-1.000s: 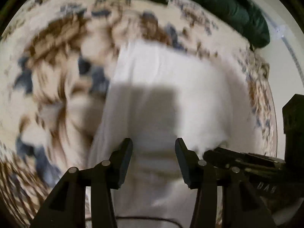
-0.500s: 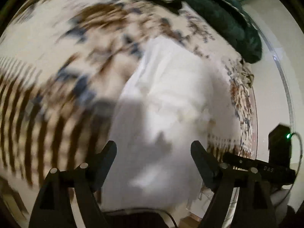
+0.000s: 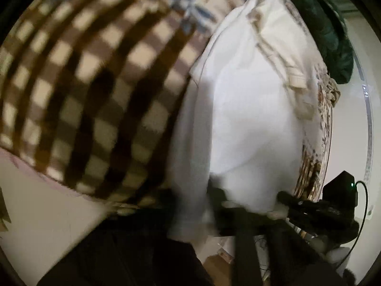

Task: Fold small clothes

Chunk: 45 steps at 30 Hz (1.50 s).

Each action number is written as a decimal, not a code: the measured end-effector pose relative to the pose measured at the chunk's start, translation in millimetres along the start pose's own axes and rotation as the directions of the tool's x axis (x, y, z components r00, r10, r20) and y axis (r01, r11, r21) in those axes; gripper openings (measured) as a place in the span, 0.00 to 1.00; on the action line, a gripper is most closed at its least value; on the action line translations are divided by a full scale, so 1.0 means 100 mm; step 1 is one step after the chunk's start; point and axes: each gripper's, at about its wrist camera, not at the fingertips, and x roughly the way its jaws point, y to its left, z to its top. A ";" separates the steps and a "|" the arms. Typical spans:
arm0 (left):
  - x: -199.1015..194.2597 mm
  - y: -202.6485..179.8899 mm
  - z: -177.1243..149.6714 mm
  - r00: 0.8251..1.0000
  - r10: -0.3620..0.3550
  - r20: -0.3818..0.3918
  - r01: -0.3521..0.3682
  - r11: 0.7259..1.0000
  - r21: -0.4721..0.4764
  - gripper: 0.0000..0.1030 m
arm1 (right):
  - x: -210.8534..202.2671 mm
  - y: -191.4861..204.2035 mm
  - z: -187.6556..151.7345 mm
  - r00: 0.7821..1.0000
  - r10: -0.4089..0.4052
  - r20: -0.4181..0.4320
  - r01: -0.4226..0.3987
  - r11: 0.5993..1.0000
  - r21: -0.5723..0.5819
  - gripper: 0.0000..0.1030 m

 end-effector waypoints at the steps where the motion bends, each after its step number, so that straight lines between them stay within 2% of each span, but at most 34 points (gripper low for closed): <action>1: -0.05 -0.01 -0.01 1.000 -0.008 0.012 0.008 1.000 0.002 0.04 | 0.00 0.04 -0.01 1.000 0.001 -0.017 -0.002 1.000 -0.003 0.10; 6: -0.45 -0.10 -0.02 0.998 -0.059 0.038 0.060 0.998 -0.032 0.04 | -0.11 0.24 -0.16 0.998 0.066 -0.026 -0.066 0.998 -0.007 0.06; 10: -0.68 -0.19 0.20 0.985 -0.156 0.069 0.163 0.982 -0.100 0.04 | -0.44 0.33 -0.19 0.987 0.161 0.009 -0.161 0.987 0.023 0.05; 11: -0.74 -0.24 0.34 0.975 -0.207 0.086 0.217 0.968 -0.123 0.04 | -0.51 0.37 -0.16 0.983 0.184 0.022 -0.184 0.983 0.027 0.05; 15: -0.78 -0.59 0.99 0.937 -0.315 0.151 0.335 0.934 -0.128 0.04 | -0.85 0.59 0.16 0.956 0.279 0.095 -0.282 0.959 0.025 0.05; 17: -0.73 -0.84 1.39 0.919 -0.347 0.187 0.369 0.925 -0.096 0.04 | -1.02 0.77 0.48 0.937 0.317 0.147 -0.321 0.947 0.000 0.05; 19: -0.66 -1.00 1.84 0.908 -0.360 0.214 0.381 0.922 -0.066 0.06 | -1.14 0.94 0.84 0.922 0.324 0.214 -0.324 0.945 -0.034 0.05; 20: -0.55 -1.07 2.12 0.893 -0.394 0.219 0.415 0.908 -0.058 0.07 | -1.19 1.03 1.07 0.910 0.337 0.241 -0.335 0.941 -0.053 0.05; 21: -0.47 -1.10 2.28 0.888 -0.406 0.215 0.427 0.902 -0.059 0.15 | -1.21 1.09 1.26 0.900 0.344 0.269 -0.341 0.938 -0.057 0.05; 22: -0.38 -1.11 2.50 0.895 -0.390 0.214 0.413 0.907 -0.074 0.35 | -1.23 1.13 1.46 0.887 0.343 0.310 -0.345 0.937 -0.050 0.06; 23: -0.34 -1.10 2.62 0.892 -0.395 0.221 0.420 0.904 -0.078 0.45 | -1.23 1.15 1.65 0.875 0.348 0.337 -0.352 0.935 -0.052 0.09; 24: -0.35 -1.05 2.68 0.883 -0.402 0.241 0.431 0.898 -0.083 0.52 | -1.21 1.18 1.81 0.875 0.344 0.341 -0.351 0.935 -0.044 0.15; 25: -0.39 -1.01 2.72 0.888 -0.382 0.256 0.415 0.906 -0.088 0.52 | -1.19 1.15 1.94 0.883 0.334 0.331 -0.347 0.938 -0.021 0.30; 26: -0.44 -0.96 2.73 0.890 -0.371 0.265 0.402 0.912 -0.075 0.52 | -1.19 1.13 1.98 0.878 0.342 0.335 -0.357 0.934 -0.018 0.44; 27: -0.47 -0.93 2.68 0.894 -0.359 0.269 0.388 0.920 -0.060 0.52 | -1.21 1.11 1.97 0.876 0.342 0.340 -0.355 0.935 -0.025 0.50; 28: -0.50 -0.90 2.62 0.904 -0.334 0.268 0.358 0.933 -0.042 0.53 | -1.21 1.11 1.91 0.883 0.317 0.346 -0.323 0.945 -0.042 0.54; 31: -0.42 -0.91 2.47 0.948 -0.232 0.217 0.227 0.973 0.050 0.54 | -1.22 1.00 1.73 0.912 0.228 0.341 -0.219 0.973 -0.067 0.54; 32: -0.31 -0.97 2.46 0.969 -0.157 0.189 0.141 0.985 0.097 0.54 | -1.20 0.97 1.67 0.920 0.192 0.341 -0.178 0.981 -0.071 0.54; 34: -0.15 -1.06 2.46 0.983 -0.096 0.156 0.069 0.983 0.170 0.54 | -1.10 0.89 1.65 0.935 0.137 0.328 -0.120 0.990 -0.073 0.54; 35: 0.01 -1.17 2.52 0.989 -0.044 0.138 0.012 0.975 0.222 0.54 | -1.01 0.90 1.70 0.938 0.128 0.321 -0.110 0.991 -0.074 0.54; 37: 0.20 -1.33 2.62 0.989 0.013 0.146 -0.058 0.950 0.306 0.52 | -0.86 0.92 1.81 0.942 0.097 0.322 -0.076 0.994 -0.076 0.54; 38: 0.28 -1.42 2.67 0.987 0.017 0.161 -0.073 0.935 0.348 0.50 | -0.80 0.94 1.88 0.941 0.087 0.326 -0.064 0.995 -0.081 0.52; 39: 0.32 -1.47 2.71 0.985 -0.004 0.175 -0.062 0.927 0.371 0.16 | -0.74 0.97 1.95 0.941 0.080 0.330 -0.052 0.995 -0.090 0.46; 40: 0.33 -1.49 2.73 0.981 -0.022 0.191 -0.052 0.925 0.376 0.05 | -0.70 1.02 2.01 0.936 0.071 0.346 -0.033 0.993 -0.116 0.12; 41: 0.31 -1.47 2.74 0.979 -0.024 0.205 -0.051 0.933 0.356 0.05 | -0.67 1.07 2.05 0.933 0.050 0.357 -0.003 0.991 -0.131 0.03; 43: 0.20 -1.38 2.73 0.972 -0.086 0.217 0.016 0.952 0.307 0.05 | -0.70 1.14 2.07 0.915 0.042 0.401 0.021 0.988 -0.150 0.02; 45: 0.19 -1.29 2.77 0.973 -0.101 0.208 0.048 0.968 0.247 0.05 | -0.76 1.16 2.07 0.904 0.027 0.427 0.039 0.989 -0.144 0.02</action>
